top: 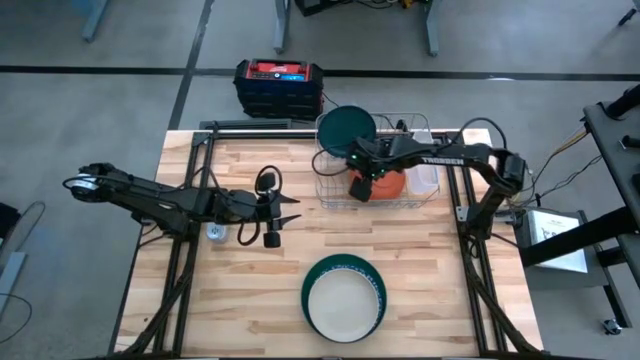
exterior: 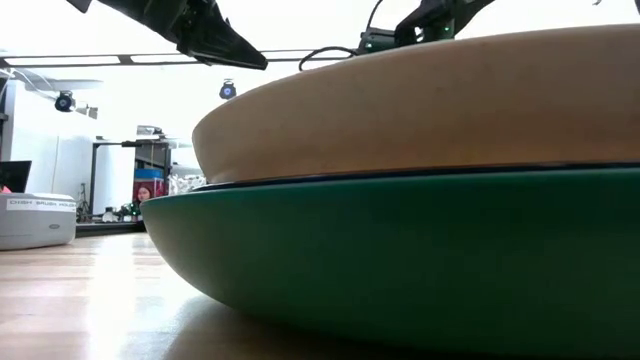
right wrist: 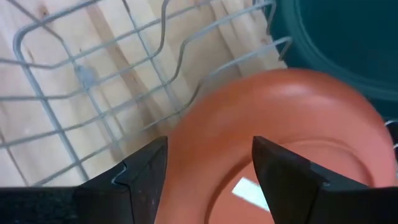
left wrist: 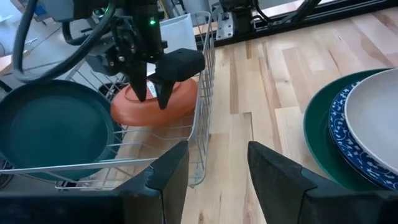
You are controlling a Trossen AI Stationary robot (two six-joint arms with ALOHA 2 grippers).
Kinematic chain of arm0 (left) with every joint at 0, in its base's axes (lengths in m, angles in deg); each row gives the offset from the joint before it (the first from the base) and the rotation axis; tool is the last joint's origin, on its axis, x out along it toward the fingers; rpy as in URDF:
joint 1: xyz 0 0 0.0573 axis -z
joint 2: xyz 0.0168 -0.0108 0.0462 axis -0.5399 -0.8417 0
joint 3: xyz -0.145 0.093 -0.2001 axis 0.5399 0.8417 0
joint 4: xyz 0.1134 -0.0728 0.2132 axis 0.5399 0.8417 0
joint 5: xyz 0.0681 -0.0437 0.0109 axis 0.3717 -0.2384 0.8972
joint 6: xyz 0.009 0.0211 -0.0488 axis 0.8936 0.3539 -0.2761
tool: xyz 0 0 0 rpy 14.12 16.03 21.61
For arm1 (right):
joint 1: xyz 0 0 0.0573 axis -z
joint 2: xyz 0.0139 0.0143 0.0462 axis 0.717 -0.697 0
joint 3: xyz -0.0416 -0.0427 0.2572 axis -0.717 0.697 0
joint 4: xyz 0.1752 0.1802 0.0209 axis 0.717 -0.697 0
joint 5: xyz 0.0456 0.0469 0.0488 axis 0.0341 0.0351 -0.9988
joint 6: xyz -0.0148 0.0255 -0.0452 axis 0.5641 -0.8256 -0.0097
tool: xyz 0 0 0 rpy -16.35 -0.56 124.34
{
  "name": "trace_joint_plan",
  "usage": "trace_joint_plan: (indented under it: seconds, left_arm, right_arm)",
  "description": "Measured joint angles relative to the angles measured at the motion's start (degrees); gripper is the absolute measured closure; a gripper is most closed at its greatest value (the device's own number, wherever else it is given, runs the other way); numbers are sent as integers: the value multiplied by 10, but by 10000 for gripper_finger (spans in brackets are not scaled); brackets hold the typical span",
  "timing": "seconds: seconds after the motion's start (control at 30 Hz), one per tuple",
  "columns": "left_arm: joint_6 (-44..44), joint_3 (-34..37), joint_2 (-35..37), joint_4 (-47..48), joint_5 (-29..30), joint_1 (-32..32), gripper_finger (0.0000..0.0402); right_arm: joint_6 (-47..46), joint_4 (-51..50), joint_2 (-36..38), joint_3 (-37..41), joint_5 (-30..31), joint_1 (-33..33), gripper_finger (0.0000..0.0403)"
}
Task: Sort dishes
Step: Put the orange plate in the dish rack
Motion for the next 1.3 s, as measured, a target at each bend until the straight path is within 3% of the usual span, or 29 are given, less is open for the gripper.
trace_joint_plan:
  seconds: [0.3,0.43,0.57,0.7,0.8,0.93,1.07,1.17,1.3]
  left_arm:
    - [0,0,0,4,0,0,246]
    - [-2,0,0,1,0,0,246]
    - [1,0,0,-48,0,0,246]
    - [61,-2,-5,-146,-2,-9,248]
    - [121,-15,-17,-162,-8,-32,257]
    - [136,-93,-59,-122,-95,-96,298]
    - [157,-222,-137,36,-225,-161,354]
    - [155,-338,-206,174,-263,-203,392]
    - [106,-470,-307,301,-302,-254,394]
  right_arm:
    - [32,7,-10,-43,26,-31,194]
    - [75,-52,13,-77,26,-32,208]
    - [89,-118,79,-96,45,-17,231]
    - [106,-118,167,-73,47,6,261]
    - [104,-116,218,-45,46,27,291]
    - [78,-107,265,5,43,53,338]
    - [67,-80,282,51,36,63,386]
    - [66,-64,279,73,23,64,399]
    - [63,-56,265,104,2,64,399]
